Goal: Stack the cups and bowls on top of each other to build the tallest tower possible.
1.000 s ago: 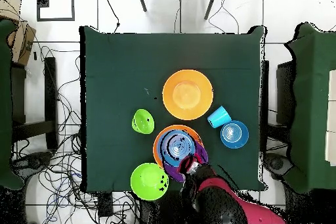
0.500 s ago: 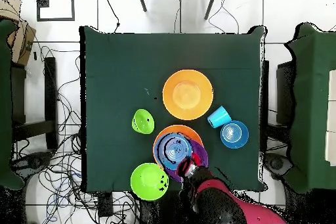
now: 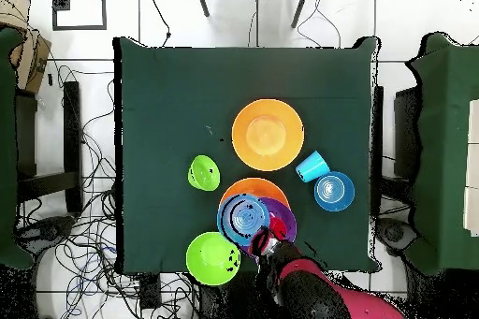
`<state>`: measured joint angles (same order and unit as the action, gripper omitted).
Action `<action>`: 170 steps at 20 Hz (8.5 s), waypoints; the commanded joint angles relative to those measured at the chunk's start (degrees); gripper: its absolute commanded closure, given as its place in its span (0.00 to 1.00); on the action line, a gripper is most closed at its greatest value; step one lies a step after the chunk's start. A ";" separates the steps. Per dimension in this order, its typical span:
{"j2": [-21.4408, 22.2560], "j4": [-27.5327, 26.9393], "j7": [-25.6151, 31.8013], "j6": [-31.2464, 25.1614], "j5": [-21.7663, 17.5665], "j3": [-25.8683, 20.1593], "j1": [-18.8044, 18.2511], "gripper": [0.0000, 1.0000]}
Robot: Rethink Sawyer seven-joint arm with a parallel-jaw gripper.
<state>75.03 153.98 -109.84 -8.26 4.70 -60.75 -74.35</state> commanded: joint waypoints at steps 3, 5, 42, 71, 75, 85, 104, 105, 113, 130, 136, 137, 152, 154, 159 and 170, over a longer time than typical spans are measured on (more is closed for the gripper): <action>-1.66 -2.20 -4.80 1.28 -3.07 -1.65 -0.24 1.00; -1.14 -2.12 -4.77 0.62 -2.63 -3.00 -1.09 1.00; 8.01 -4.41 -9.07 -9.69 7.27 -23.42 -9.77 1.00; 7.35 -6.22 -7.00 -11.34 7.12 -19.06 -7.85 1.00; 7.01 -6.76 -6.63 -11.70 6.89 -16.91 -6.30 1.00; 6.63 -8.26 -5.43 -13.17 6.54 -13.83 -4.49 1.00; -3.31 -18.77 -2.06 -16.73 -4.88 5.65 5.64 1.00; -3.75 -19.26 -1.87 -16.88 -5.21 6.18 5.96 1.00; -5.95 -21.63 -0.60 -18.20 -6.52 8.63 7.16 1.00; -2.56 -18.23 0.98 -19.50 -2.86 3.60 2.54 1.00; -5.38 -18.46 0.20 -17.12 -6.32 6.17 3.56 1.00; -5.66 -18.47 0.25 -16.95 -6.46 6.21 3.46 1.00; -6.95 -18.24 0.12 -15.69 -6.67 5.88 2.80 1.00; -7.67 -18.38 -0.03 -15.02 -7.11 6.27 3.05 1.00; -7.22 -17.50 -0.10 -14.46 -6.59 5.29 2.21 1.00; -6.46 -16.45 -0.80 -14.32 -5.86 4.48 2.11 1.00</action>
<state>70.11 134.66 -110.62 -23.15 2.54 -56.37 -73.27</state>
